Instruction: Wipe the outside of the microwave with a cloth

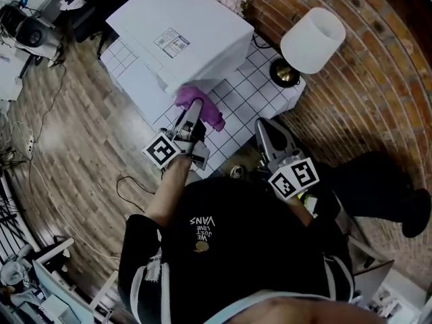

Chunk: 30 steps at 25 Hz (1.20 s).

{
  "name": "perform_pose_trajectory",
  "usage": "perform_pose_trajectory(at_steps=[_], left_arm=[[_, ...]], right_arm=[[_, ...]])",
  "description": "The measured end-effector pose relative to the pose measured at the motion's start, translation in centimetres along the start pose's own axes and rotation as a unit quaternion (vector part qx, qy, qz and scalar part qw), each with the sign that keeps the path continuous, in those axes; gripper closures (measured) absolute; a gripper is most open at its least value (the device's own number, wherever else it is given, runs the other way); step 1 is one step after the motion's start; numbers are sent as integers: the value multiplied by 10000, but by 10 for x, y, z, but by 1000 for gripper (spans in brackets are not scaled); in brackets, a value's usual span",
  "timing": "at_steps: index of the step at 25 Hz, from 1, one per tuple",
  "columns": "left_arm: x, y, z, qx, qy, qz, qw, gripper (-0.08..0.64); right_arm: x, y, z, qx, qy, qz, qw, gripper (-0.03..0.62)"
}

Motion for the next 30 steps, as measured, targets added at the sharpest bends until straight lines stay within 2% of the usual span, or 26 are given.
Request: perform_pose_trajectory(at_steps=[4,8,16,20,25,30], left_arm=[[-6,20,-6,-114,-220,-18,9997,428],[-10,52,-17,-290,-432,-215,9984,428],[-31,138,-42,-611,-405,-407,9965,428],[-30,187,-54,-704,-570,-607,9940,428],[-37,225,-68,-665,-779,-422,9938,428],[-40,237,-75,-651,-754,-357,9944,428]], right_arm=[[5,-3,3,82,14,-127,9999,595],[17,-14,6,160,54,-414,9990,595],[44,-49,10,277,103,-1129,9932,595],[53,-65,14,330,106,-1398,9896,595],[63,-85,16,366,121,-1685,9849,595],[69,-95,15,366,145,-1809,9827,595]])
Point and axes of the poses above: the fingertips, and each gripper's own axes: y forward along the fingers, x to its right, z out of its top, the point moved 2 cm from there along -y, backward along the fingers, and after that the axes turned 2 degrees about -z, right-handed, at the moved point
